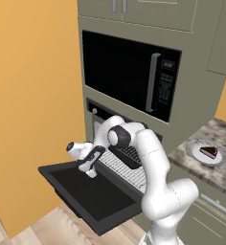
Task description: Take the baked cake out of the oven and place it on the plate for cooling. Then close the oven door.
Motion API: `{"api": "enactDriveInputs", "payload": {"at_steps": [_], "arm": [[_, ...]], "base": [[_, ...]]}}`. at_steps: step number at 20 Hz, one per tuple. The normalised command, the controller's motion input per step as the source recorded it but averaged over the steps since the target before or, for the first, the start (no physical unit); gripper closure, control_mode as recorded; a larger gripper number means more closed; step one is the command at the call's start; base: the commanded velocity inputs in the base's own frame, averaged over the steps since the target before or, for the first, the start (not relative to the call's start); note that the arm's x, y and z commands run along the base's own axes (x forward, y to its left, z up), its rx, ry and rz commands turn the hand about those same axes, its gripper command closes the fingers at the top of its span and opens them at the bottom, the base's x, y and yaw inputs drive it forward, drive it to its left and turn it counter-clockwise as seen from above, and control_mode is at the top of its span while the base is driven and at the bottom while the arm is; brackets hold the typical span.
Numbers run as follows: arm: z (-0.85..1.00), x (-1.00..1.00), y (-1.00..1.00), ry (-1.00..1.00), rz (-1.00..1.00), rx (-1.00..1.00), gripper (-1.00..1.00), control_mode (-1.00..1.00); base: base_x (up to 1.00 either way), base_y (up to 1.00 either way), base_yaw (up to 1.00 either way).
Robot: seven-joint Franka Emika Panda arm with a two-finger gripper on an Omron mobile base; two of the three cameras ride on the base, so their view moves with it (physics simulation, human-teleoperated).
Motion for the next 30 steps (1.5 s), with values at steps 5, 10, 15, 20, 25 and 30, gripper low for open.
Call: {"api": "enactDriveInputs", "payload": {"at_steps": [5,10,15,20,25,30], "arm": [[0.15,-1.0,0.29,-0.05,0.16,-0.08,-1.0,-1.0],[0.69,-1.0,0.75,-0.06,0.06,-0.14,-1.0,-1.0],[0.03,-1.0,1.0,0.0,0.0,-0.25,-1.0,-1.0],[0.0,-0.94,0.85,-0.11,-0.03,-0.31,-1.0,-1.0],[-0.21,-0.92,0.68,-0.25,-0.06,-0.38,-1.0,-1.0],[-0.56,-0.57,0.07,-0.3,-0.04,-0.36,-1.0,-1.0]], "base": [[0.0,0.0,0.0],[0.0,0.0,0.0],[0.0,0.0,0.0],[0.0,0.0,0.0],[0.0,0.0,0.0],[0.0,0.0,0.0]]}}
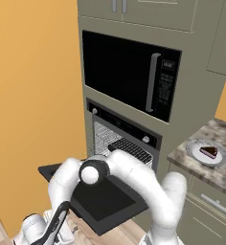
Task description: Take the baked cake out of the oven and place it on the plate for cooling. Then close the oven door.
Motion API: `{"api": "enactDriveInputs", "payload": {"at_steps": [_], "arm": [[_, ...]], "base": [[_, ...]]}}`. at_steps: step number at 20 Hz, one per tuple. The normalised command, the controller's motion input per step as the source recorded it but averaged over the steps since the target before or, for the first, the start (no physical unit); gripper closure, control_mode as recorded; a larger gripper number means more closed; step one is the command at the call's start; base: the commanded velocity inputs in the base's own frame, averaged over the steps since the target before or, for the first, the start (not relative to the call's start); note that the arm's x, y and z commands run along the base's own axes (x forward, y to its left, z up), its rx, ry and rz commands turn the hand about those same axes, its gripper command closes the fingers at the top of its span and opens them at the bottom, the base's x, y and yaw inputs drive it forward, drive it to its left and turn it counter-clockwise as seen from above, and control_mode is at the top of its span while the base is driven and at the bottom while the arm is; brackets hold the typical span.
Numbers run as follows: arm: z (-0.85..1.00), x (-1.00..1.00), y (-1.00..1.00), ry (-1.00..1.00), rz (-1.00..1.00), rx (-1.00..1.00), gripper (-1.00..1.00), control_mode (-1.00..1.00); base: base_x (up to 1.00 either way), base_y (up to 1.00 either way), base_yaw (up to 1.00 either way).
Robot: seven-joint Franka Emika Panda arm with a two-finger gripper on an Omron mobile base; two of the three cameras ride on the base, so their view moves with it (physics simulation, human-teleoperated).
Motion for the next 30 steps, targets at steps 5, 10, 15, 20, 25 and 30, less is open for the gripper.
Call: {"api": "enactDriveInputs", "payload": {"at_steps": [5,10,15,20,25,30], "arm": [[-1.0,0.14,0.0,-0.22,-0.14,-0.37,-1.0,-1.0],[-0.99,0.53,0.44,-0.1,-0.22,-0.24,-1.0,-1.0],[-1.0,0.48,0.63,-0.05,-0.25,-0.23,-1.0,-1.0],[-1.0,-0.09,0.13,-0.07,-0.17,-0.37,-1.0,-1.0],[-0.88,-0.09,-0.3,-0.08,-0.11,-0.42,-1.0,-1.0],[-0.07,0.31,-0.39,-0.09,-0.13,-0.39,-1.0,-1.0]], "base": [[0.0,0.0,0.0],[0.0,0.0,0.0],[0.0,0.0,0.0],[0.0,0.0,0.0],[0.0,0.0,0.0],[0.0,0.0,0.0]]}}
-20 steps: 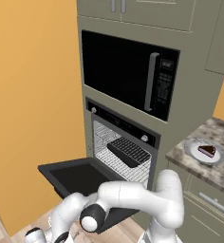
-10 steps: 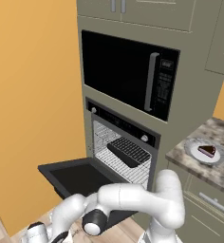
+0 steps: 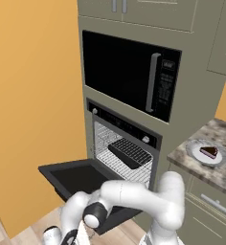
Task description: Take the baked cake out of the oven and place it on the plate for cooling. Then close the oven door.
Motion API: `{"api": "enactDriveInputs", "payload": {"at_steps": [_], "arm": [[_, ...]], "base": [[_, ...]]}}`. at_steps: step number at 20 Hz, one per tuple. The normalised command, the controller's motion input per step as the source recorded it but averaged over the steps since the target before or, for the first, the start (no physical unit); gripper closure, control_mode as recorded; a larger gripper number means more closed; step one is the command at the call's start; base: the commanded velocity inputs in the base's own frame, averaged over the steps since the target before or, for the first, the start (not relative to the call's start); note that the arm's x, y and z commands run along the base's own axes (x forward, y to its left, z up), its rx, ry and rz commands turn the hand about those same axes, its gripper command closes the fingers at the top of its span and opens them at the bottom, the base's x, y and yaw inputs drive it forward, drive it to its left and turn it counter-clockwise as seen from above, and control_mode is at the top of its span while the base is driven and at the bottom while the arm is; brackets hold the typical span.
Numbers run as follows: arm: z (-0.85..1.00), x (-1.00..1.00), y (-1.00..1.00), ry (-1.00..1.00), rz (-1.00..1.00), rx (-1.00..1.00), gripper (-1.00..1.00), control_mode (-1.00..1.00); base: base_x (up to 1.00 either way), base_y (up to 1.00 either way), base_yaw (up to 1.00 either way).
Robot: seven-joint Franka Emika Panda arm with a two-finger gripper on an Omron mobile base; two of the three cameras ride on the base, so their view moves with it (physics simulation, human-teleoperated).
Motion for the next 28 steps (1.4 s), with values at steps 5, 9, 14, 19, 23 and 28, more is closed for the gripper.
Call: {"api": "enactDriveInputs", "payload": {"at_steps": [5,9,14,19,23,28], "arm": [[0.92,0.42,-0.6,-0.37,-0.02,-0.3,-1.0,-1.0],[1.0,0.55,-0.71,-0.47,0.0,-0.37,-1.0,-1.0],[1.0,0.79,-0.98,-0.32,0.01,-0.28,-1.0,-1.0],[1.0,0.94,-1.0,-0.07,0.0,-0.09,-1.0,-1.0],[0.95,1.0,-1.0,0.03,0.0,0.0,-1.0,-1.0],[0.34,1.0,-1.0,0.2,0.01,0.0,-1.0,-1.0]], "base": [[0.0,0.0,0.0],[0.0,0.0,0.0],[0.0,0.0,0.0],[0.0,0.0,0.0],[0.0,0.0,0.0],[0.0,0.0,0.0]]}}
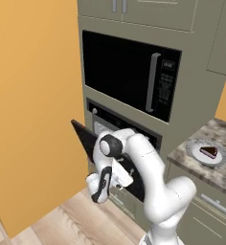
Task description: Take the baked cake out of the oven and place it on the plate for cooling. Then close the oven door.
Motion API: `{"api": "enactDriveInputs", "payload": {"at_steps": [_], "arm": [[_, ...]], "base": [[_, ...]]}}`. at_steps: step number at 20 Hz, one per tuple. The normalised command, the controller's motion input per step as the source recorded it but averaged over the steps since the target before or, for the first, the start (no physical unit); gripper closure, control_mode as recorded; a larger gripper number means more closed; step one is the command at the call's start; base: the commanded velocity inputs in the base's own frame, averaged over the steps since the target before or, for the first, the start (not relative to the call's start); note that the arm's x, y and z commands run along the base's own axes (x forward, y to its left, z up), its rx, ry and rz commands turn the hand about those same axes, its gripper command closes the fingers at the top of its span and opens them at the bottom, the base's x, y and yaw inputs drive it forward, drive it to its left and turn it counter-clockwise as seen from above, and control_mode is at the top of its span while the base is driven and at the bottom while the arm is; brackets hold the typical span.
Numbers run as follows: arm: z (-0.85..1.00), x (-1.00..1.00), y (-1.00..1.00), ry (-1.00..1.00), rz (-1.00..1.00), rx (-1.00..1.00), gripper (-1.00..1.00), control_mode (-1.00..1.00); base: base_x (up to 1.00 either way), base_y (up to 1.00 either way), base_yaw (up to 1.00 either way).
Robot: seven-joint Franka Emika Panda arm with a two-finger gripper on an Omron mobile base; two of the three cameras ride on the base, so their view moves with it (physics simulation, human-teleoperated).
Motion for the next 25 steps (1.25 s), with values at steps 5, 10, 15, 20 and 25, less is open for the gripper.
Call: {"api": "enactDriveInputs", "payload": {"at_steps": [5,10,15,20,25], "arm": [[0.0,1.0,-0.98,0.29,0.04,0.0,-1.0,-1.0],[-0.04,1.0,-0.95,0.32,0.03,0.0,-1.0,-1.0],[-0.22,1.0,-0.8,0.34,0.04,0.0,-1.0,-1.0],[-0.06,0.16,-0.14,0.24,0.05,0.0,-1.0,-1.0],[0.0,-0.46,0.38,0.01,0.0,0.0,-1.0,-1.0]], "base": [[0.0,0.0,0.0],[0.0,0.0,0.0],[0.0,0.0,0.0],[0.0,0.0,0.0],[0.0,0.0,0.0]]}}
